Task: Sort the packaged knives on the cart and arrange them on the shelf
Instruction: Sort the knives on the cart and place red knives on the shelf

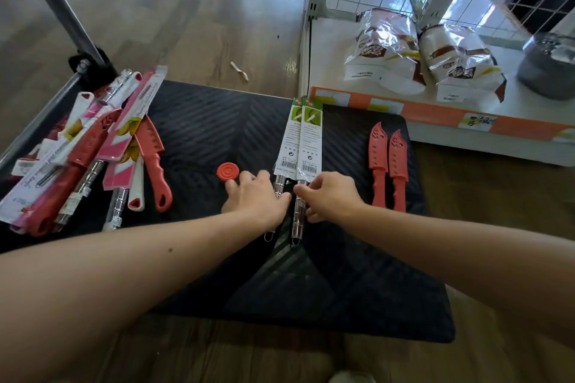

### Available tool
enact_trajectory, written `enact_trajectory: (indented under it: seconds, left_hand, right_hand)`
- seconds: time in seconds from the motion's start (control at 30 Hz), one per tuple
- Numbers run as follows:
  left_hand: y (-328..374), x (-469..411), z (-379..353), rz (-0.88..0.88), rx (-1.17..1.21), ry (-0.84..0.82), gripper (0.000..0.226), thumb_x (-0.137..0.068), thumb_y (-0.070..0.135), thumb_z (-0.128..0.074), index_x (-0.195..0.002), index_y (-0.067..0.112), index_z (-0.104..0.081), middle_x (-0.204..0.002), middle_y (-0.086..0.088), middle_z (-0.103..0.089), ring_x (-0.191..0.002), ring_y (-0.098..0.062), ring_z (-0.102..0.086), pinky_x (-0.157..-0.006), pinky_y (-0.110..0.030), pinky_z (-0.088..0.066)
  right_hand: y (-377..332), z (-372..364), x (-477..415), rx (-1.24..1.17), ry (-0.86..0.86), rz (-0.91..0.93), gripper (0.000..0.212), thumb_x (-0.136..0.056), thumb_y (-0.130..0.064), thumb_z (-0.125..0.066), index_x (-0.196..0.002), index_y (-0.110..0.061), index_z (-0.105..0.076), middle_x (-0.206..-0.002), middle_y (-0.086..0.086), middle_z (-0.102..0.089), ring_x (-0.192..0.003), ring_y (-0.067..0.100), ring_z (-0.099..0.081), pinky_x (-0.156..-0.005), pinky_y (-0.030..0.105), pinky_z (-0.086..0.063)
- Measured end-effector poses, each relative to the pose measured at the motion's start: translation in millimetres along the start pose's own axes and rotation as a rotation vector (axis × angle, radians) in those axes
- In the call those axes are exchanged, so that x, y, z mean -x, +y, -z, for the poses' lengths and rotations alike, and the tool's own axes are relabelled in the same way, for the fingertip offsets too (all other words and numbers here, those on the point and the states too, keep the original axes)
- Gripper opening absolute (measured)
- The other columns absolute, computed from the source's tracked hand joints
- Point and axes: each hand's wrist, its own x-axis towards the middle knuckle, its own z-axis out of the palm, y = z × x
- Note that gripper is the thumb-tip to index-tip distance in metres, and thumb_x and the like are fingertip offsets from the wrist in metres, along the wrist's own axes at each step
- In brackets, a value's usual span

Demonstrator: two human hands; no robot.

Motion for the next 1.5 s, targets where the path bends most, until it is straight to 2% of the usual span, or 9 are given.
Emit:
enact_trajectory:
  seconds: [0.3, 0.43, 0.83, 1.03, 1.1, 1.17, 1.23, 1.37, 1.5]
  left_hand:
    - [-11, -8, 15, 0.032, 0.044, 0.031, 0.054, -0.091, 0.044, -0.046, -0.138, 0.018, -0.034, -0.144, -0.008, -0.032, -0.134, -0.031, -0.021, -0.098, -0.042, -0.036]
    - [-29, -9, 25, 0.043, 0.035, 0.032, 0.052, -0.091, 0.042, -0.046, -0.137, 0.018, -0.035, -0.141, -0.009, -0.036, -0.131, -0.032, -0.027, -0.097, -0.04, -0.037]
    - [-127, -19, 81, 0.178, -0.004, 0.188, 0.045, -0.087, 0.039, -0.052, -0.126, 0.015, -0.049, -0.13, -0.016, -0.049, -0.123, -0.036, -0.043, -0.101, -0.042, -0.037]
    - [-165, -13, 95, 0.267, -0.009, 0.161, 0.059, -0.084, 0.04, -0.058, -0.133, 0.012, -0.041, -0.134, -0.015, -0.045, -0.12, -0.033, -0.047, -0.098, -0.043, -0.044]
    - [-171, -9, 94, 0.305, -0.014, 0.074, 0.06, -0.082, 0.045, -0.062, -0.126, 0.007, -0.045, -0.123, -0.014, -0.052, -0.109, -0.03, -0.055, -0.086, -0.038, -0.05]
    - [-172, -3, 92, 0.334, 0.02, -0.052, 0.049, -0.081, 0.048, -0.064, -0.1, 0.004, -0.054, -0.092, -0.011, -0.061, -0.081, -0.024, -0.062, -0.066, -0.031, -0.052]
    - [-174, -1, 87, 0.307, -0.006, -0.125, 0.041, -0.083, 0.045, -0.063, -0.076, 0.007, -0.051, -0.07, -0.006, -0.056, -0.066, -0.02, -0.06, -0.062, -0.03, -0.054]
    - [-180, -3, 84, 0.258, 0.001, -0.092, 0.034, -0.085, 0.032, -0.065, -0.067, 0.01, -0.047, -0.064, -0.004, -0.056, -0.068, -0.024, -0.065, -0.066, -0.032, -0.056]
    - [-183, -5, 82, 0.221, 0.089, -0.037, 0.037, -0.086, 0.033, -0.063, -0.061, 0.013, -0.044, -0.059, -0.003, -0.054, -0.058, -0.02, -0.06, -0.056, -0.032, -0.055]
  right_hand:
    - [-10, 1, -11, 0.086, 0.08, 0.07, 0.018, -0.085, -0.03, -0.06, -0.085, -0.012, -0.061, -0.092, 0.008, -0.068, -0.083, 0.023, -0.068, -0.08, 0.041, -0.057]
    - [-20, -7, -14, 0.093, 0.038, 0.096, 0.015, -0.087, -0.028, -0.059, -0.081, -0.015, -0.06, -0.099, 0.007, -0.067, -0.09, 0.021, -0.067, -0.083, 0.037, -0.057]
    - [-74, -71, -16, 0.205, -0.123, 0.185, 0.02, -0.086, -0.03, -0.06, -0.089, -0.011, -0.065, -0.089, 0.015, -0.071, -0.083, 0.027, -0.07, -0.081, 0.042, -0.057]
    - [-110, -104, -18, 0.229, -0.15, 0.216, 0.032, -0.086, -0.033, -0.06, -0.093, -0.003, -0.068, -0.087, 0.016, -0.071, -0.084, 0.028, -0.069, -0.082, 0.041, -0.057]
    - [-120, -116, -18, 0.238, -0.163, 0.222, 0.035, -0.086, -0.037, -0.061, -0.094, -0.004, -0.067, -0.089, 0.014, -0.07, -0.084, 0.027, -0.069, -0.082, 0.041, -0.057]
    - [-126, -128, -17, 0.267, -0.177, 0.216, 0.036, -0.085, -0.039, -0.062, -0.095, -0.004, -0.067, -0.09, 0.012, -0.069, -0.085, 0.026, -0.068, -0.081, 0.039, -0.057]
    - [-129, -141, -15, 0.303, -0.195, 0.216, 0.035, -0.083, -0.04, -0.064, -0.089, -0.006, -0.066, -0.09, 0.011, -0.069, -0.085, 0.025, -0.068, -0.08, 0.038, -0.057]
    - [-130, -160, -12, 0.364, -0.173, 0.234, 0.033, -0.081, -0.037, -0.069, -0.066, -0.016, -0.048, -0.091, 0.009, -0.066, -0.081, 0.025, -0.063, -0.066, 0.031, -0.048]
    - [-131, -166, -12, 0.277, -0.196, 0.199, 0.025, -0.081, -0.03, -0.07, -0.074, -0.012, -0.055, -0.092, 0.01, -0.069, -0.084, 0.027, -0.07, -0.073, 0.035, -0.058]
